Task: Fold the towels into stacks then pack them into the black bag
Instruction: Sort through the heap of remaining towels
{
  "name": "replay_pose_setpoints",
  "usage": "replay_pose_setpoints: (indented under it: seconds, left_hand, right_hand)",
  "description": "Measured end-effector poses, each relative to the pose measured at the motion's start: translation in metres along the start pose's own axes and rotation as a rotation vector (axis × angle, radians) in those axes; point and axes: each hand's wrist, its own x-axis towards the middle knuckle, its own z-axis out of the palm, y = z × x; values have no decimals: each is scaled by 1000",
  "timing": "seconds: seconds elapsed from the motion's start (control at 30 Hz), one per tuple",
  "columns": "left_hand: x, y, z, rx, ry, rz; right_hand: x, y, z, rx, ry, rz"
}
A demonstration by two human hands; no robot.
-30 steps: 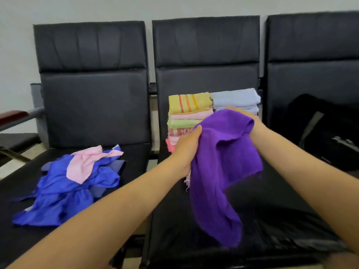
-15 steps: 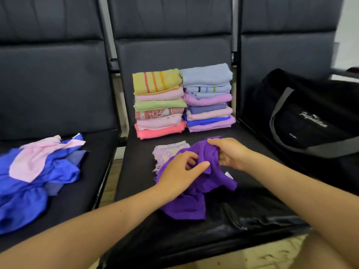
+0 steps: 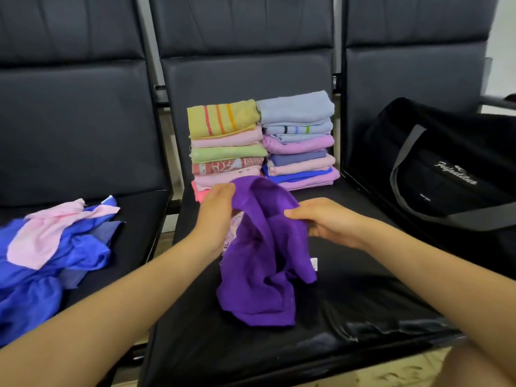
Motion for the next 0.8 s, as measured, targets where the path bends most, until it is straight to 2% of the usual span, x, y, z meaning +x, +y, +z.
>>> replay_pose_setpoints:
  seconds: [0.13, 0.23, 0.3, 0.37, 0.43, 0.47, 0.6, 0.67, 0.7, 0.8]
  left_hand:
    - [17, 6, -27, 101, 90, -11]
    - [18, 7, -38, 80, 95, -69]
    - [17, 11, -42, 100, 104, -42]
    - [16, 15, -49, 375, 94, 76]
    - [9, 15, -59, 762, 36, 285]
    - [6, 13, -67, 885, -24, 372]
    - [-7, 12, -85, 1281, -403, 450]
    - [-17, 16, -81, 1168, -545, 408]
    - [-23, 18, -77, 1026, -539, 383]
    - [-39, 37, -59, 508, -328, 292]
  right_hand:
    - [-6, 4, -9, -252, 33, -62]
    - [-12, 10, -12, -438, -32, -39]
    - [-18, 14, -15, -612, -55, -18]
    - [-23, 14, -21, -679, 2, 5]
    - [-29, 13, -32, -586, 104, -3]
    - [-33, 12, -37, -448, 147, -17]
    - [-43, -1, -46, 210, 229, -163]
    - [-45, -14, -40, 322, 251, -217]
    - [-49, -21, -35, 345, 267, -215]
    - [-56, -48, -27, 434, 280, -209]
